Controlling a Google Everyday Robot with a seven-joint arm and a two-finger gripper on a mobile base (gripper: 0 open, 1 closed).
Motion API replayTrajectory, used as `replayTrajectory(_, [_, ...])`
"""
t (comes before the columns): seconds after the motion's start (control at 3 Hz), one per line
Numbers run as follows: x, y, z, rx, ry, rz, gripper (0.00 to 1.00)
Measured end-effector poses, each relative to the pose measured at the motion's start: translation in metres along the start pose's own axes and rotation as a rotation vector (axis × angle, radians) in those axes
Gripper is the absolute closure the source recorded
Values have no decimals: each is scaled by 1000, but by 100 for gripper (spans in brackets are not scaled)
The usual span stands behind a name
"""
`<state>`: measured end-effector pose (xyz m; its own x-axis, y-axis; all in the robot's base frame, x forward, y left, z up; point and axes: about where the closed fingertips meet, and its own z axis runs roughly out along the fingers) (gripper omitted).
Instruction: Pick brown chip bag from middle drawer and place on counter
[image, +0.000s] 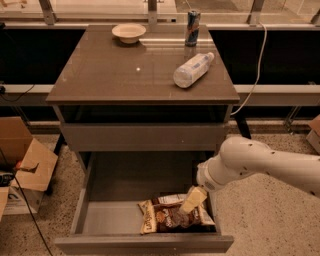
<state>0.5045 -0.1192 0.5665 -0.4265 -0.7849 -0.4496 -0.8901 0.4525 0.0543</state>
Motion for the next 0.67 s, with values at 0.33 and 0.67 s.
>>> replayTrajectory(0.33, [3,7,30,-21,-17,32,0])
replayTrajectory(0.67, [10,8,61,-37,-29,76,0])
